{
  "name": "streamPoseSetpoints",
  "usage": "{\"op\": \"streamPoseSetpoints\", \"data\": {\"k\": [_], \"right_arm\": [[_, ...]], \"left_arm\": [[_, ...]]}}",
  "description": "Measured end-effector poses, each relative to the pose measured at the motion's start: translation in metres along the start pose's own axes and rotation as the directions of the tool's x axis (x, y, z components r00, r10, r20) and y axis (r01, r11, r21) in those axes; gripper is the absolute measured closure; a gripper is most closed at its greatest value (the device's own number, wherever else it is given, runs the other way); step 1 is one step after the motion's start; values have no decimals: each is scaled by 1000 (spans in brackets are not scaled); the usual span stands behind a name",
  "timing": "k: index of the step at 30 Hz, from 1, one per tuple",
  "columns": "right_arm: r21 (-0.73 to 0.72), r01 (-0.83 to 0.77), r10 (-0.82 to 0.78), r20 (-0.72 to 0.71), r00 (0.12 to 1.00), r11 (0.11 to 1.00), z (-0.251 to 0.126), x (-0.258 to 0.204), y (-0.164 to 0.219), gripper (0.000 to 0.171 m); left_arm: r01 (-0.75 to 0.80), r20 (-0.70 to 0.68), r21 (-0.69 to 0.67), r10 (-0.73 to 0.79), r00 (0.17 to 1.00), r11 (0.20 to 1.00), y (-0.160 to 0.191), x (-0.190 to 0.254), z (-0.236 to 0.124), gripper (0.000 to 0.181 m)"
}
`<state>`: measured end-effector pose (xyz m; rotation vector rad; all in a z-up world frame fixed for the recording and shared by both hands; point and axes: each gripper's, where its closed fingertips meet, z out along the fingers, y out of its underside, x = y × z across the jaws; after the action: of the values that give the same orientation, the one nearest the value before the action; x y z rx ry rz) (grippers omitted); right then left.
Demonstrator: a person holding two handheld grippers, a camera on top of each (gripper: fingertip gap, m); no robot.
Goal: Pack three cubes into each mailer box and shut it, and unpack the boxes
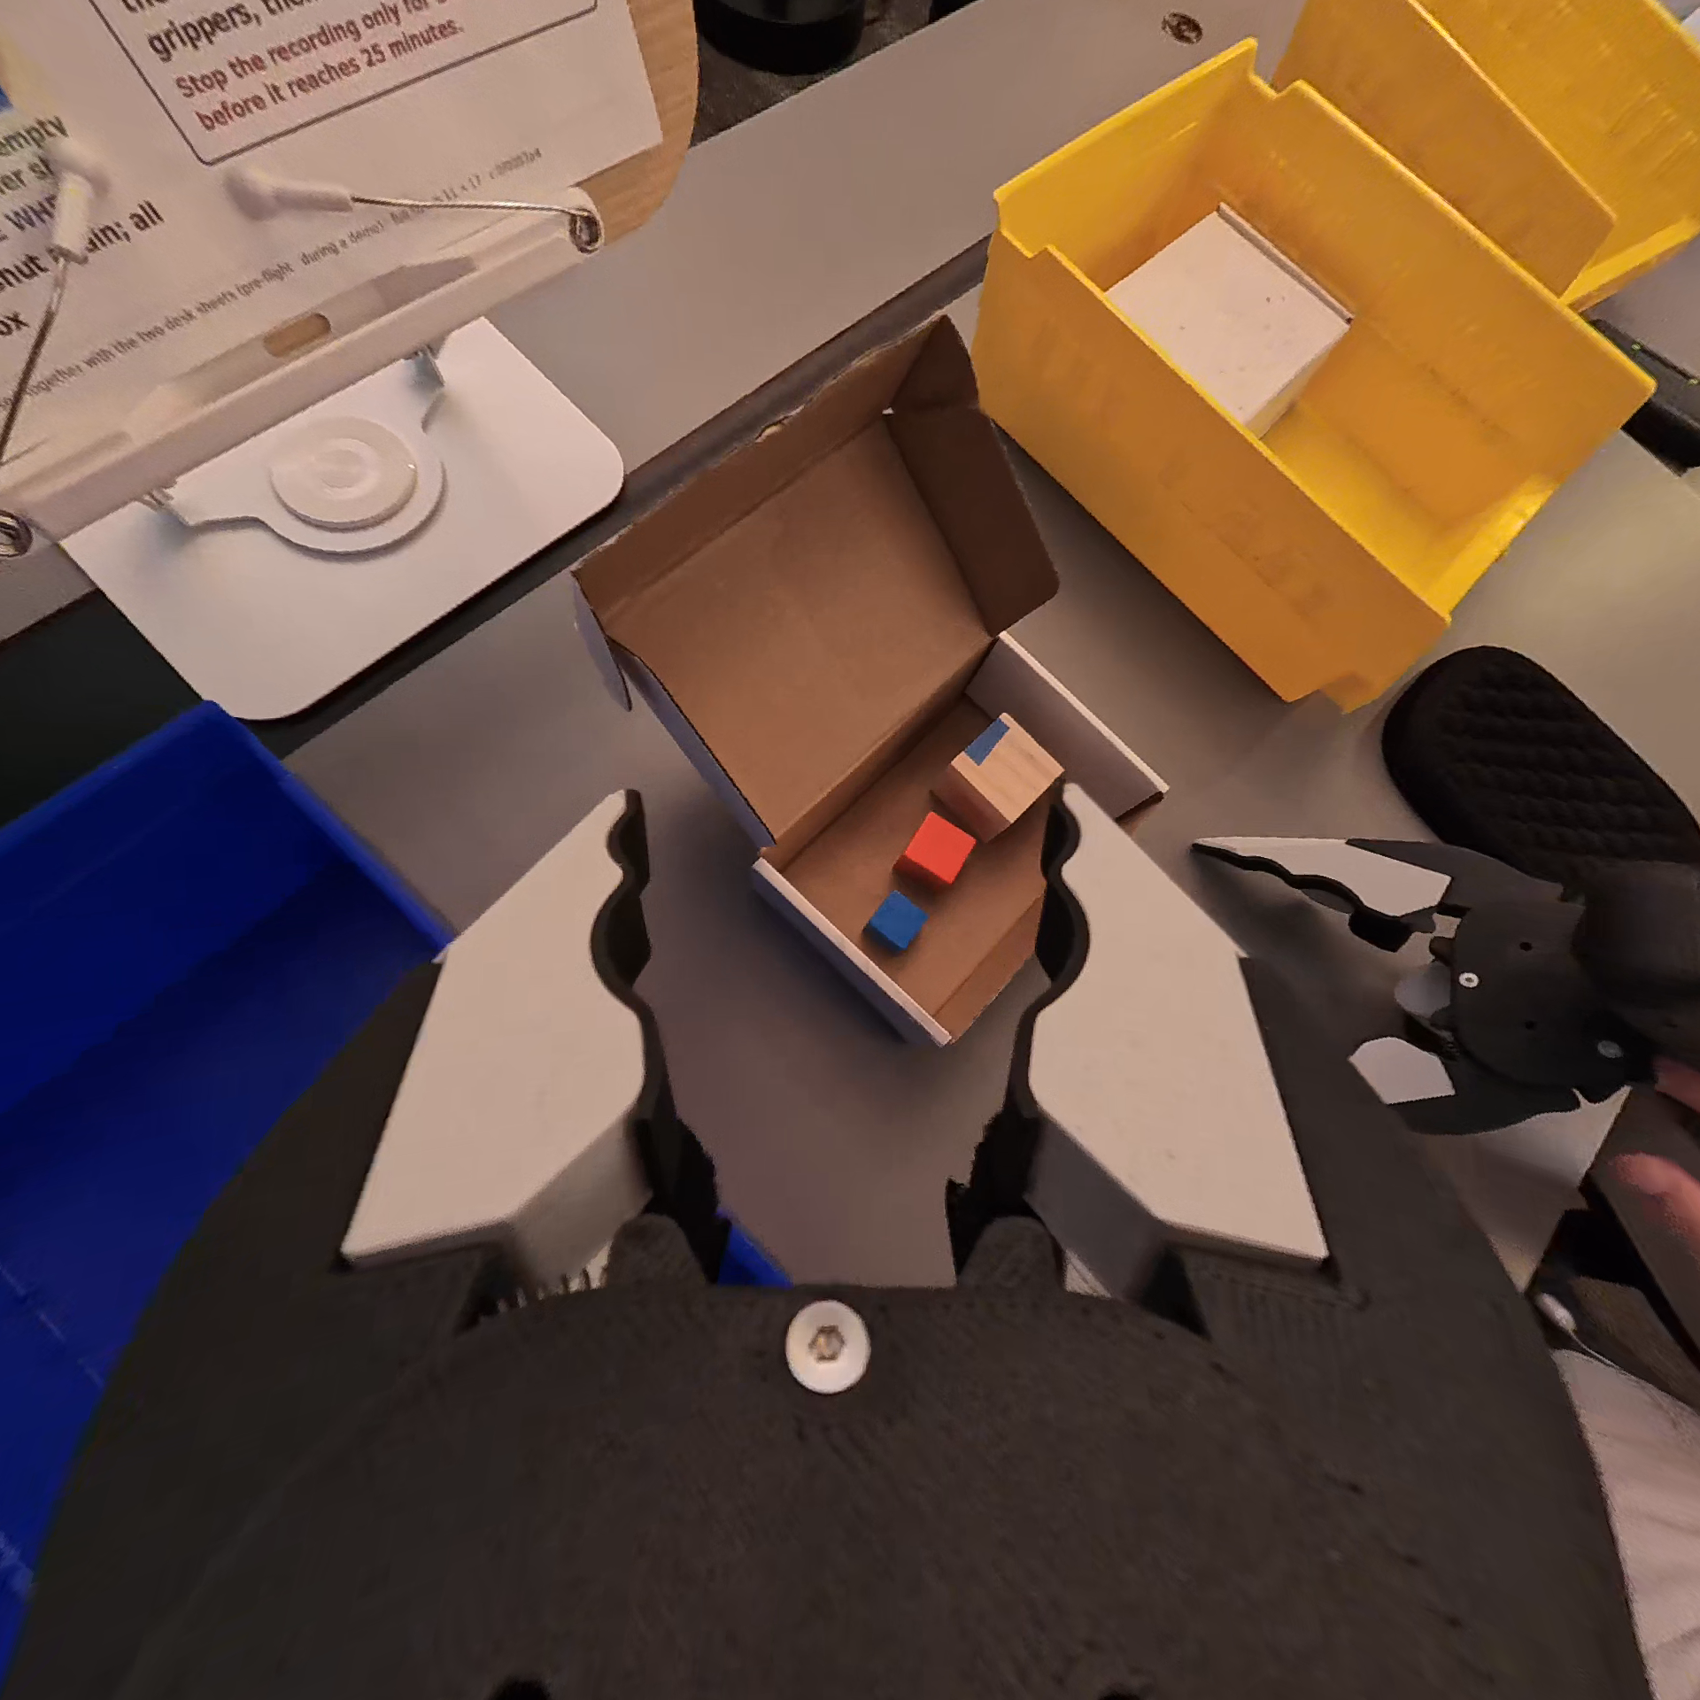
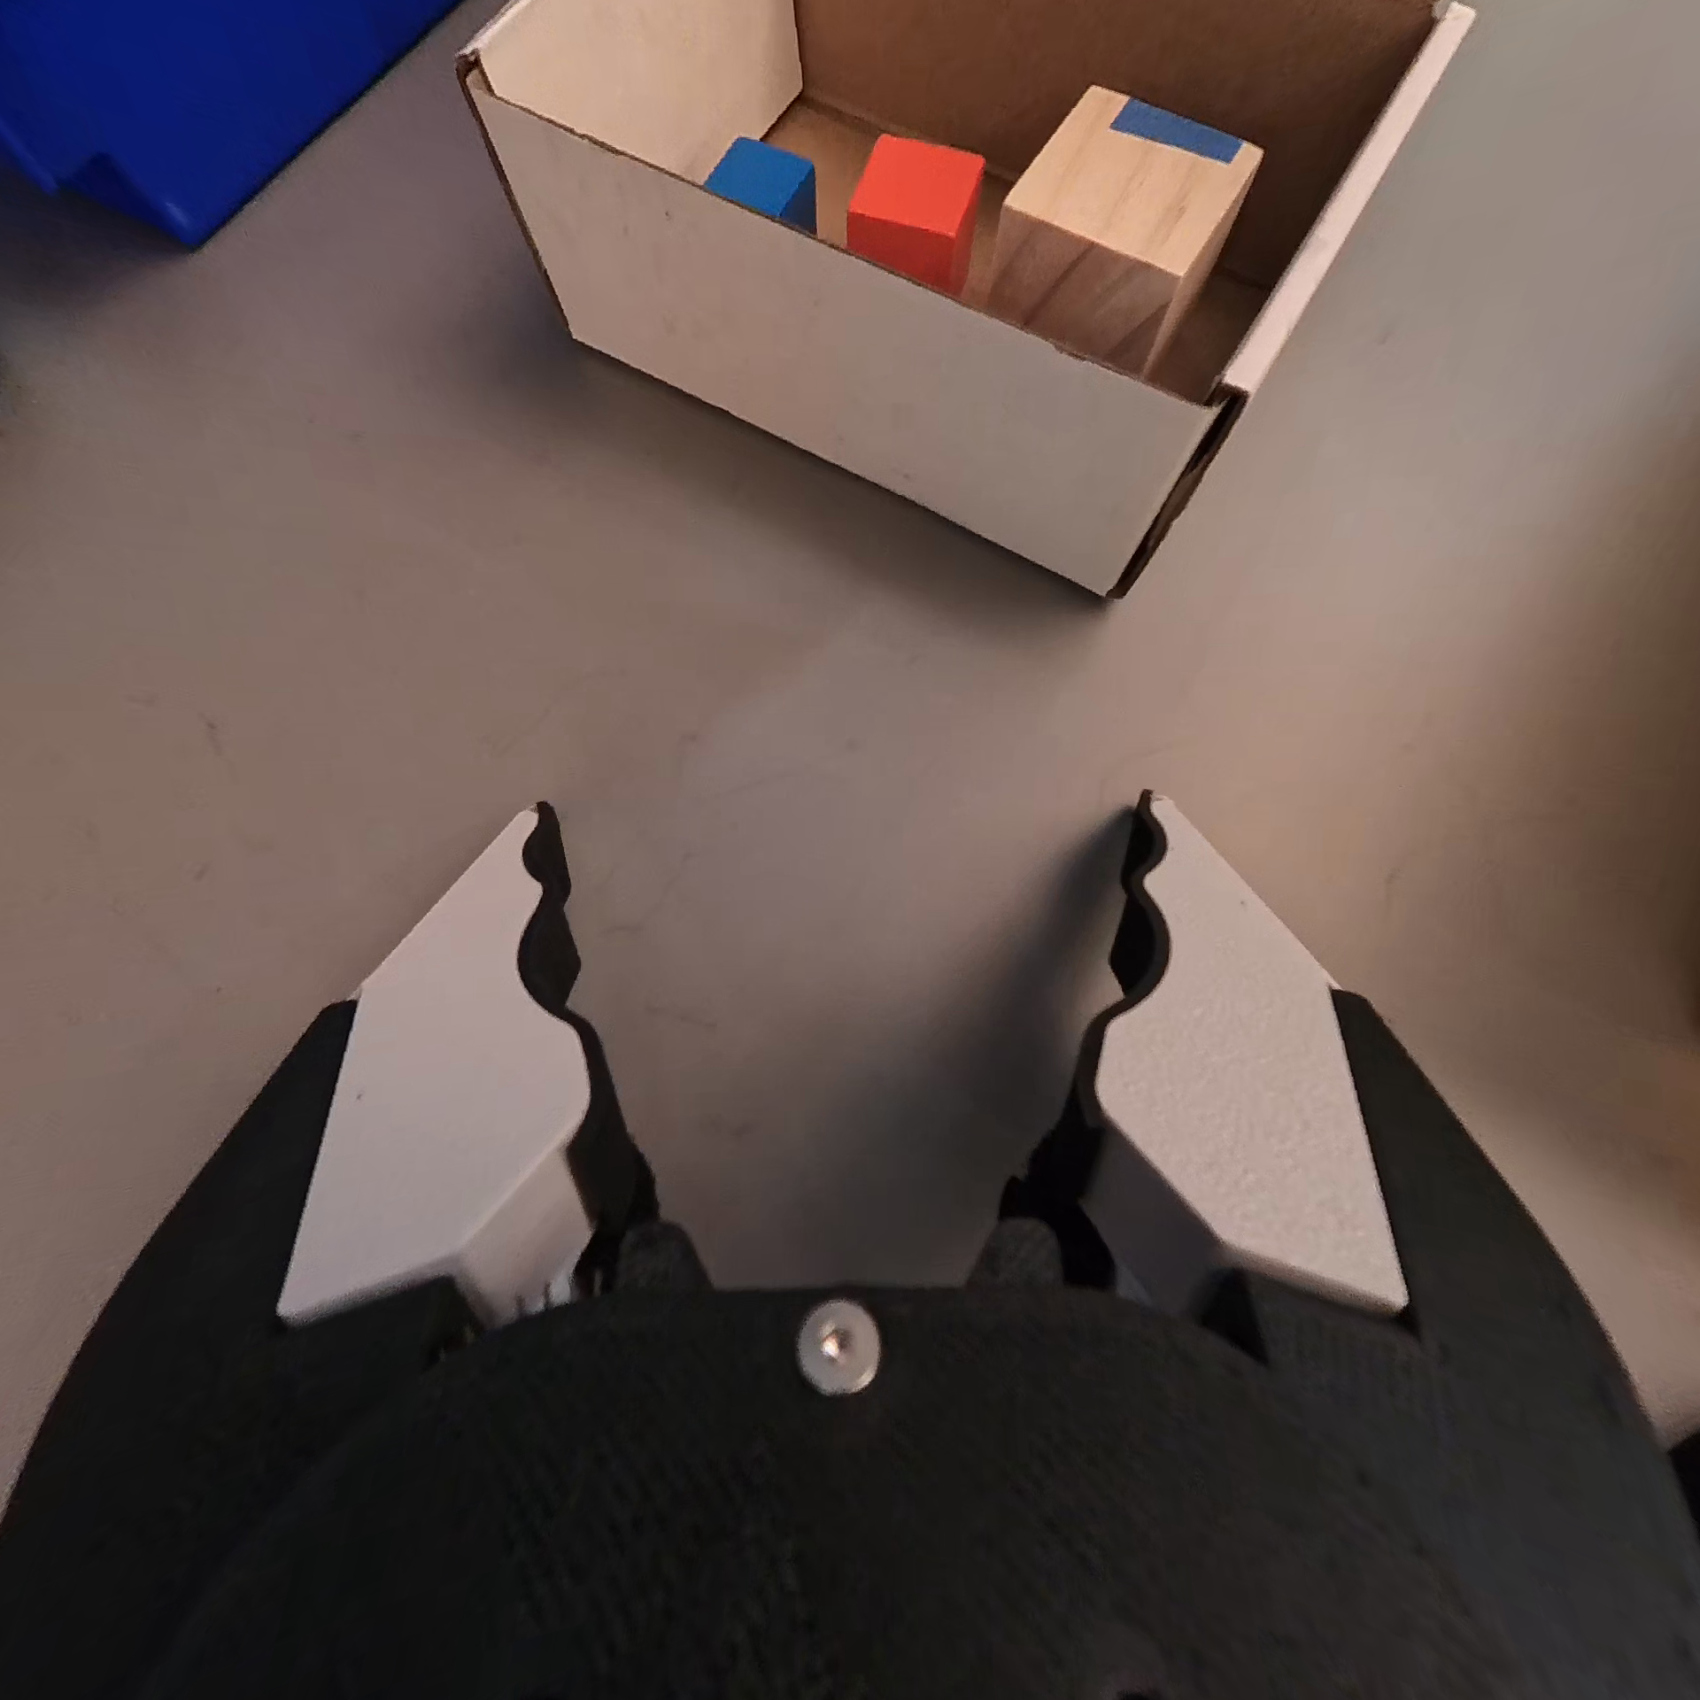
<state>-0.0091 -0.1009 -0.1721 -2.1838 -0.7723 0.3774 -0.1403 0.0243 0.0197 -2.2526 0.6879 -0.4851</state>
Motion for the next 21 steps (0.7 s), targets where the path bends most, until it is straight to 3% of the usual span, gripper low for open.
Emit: {"op": "streamPoseSetpoints", "data": {"k": [21], "right_arm": [[-3, 35, -35, 39, 999, 999, 3, 0, -2, 48]], "left_arm": [[-41, 41, -37, 43, 998, 998, 4, 2, 6, 97]]}}
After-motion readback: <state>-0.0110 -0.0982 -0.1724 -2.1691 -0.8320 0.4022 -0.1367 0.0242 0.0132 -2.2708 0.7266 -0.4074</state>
